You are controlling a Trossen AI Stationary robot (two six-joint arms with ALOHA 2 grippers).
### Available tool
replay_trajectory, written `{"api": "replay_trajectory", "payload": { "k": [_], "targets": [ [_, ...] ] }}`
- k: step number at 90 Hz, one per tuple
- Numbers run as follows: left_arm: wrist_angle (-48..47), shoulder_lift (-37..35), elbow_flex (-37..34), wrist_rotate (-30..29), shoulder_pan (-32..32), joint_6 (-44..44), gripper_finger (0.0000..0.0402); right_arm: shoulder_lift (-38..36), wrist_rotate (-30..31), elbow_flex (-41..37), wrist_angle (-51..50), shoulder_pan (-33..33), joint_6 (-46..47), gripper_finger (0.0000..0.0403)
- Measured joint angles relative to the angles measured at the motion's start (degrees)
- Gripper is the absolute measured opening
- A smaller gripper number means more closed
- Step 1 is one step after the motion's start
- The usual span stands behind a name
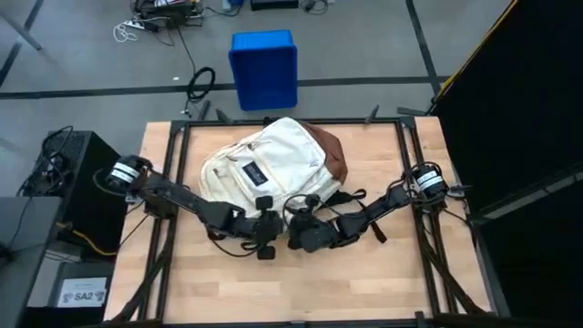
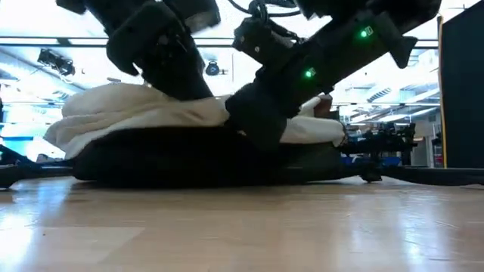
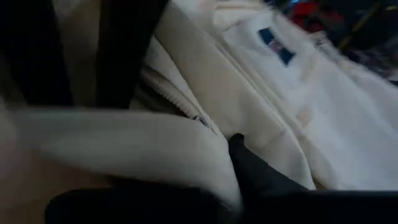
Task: Unpack backpack
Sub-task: Close the white backpack
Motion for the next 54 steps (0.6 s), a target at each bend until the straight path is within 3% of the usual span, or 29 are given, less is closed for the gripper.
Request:
{"api": "replay_trajectory", "payload": {
  "k": [12, 33, 54],
  "targets": [
    [-2.72, -2.4, 0.0, -4.88, -1.4, 0.59, 0.0043, -0.04, 3.52, 0.05, 0.8, 0.79, 0.04, 0.0001],
    [-4.07, -2.7, -0.07, -6.78, -2.27, 0.09, 0.0094, -0.11, 3.47, 0.07, 0.76, 0.96, -1.15, 0.0],
    [5.95, 0.37, -4.35, -4.6, -2.25, -1.11, 0.0131, -0.14, -1.45, -0.11, 5.68, 0.89, -2.08, 0.0]
  ]
}}
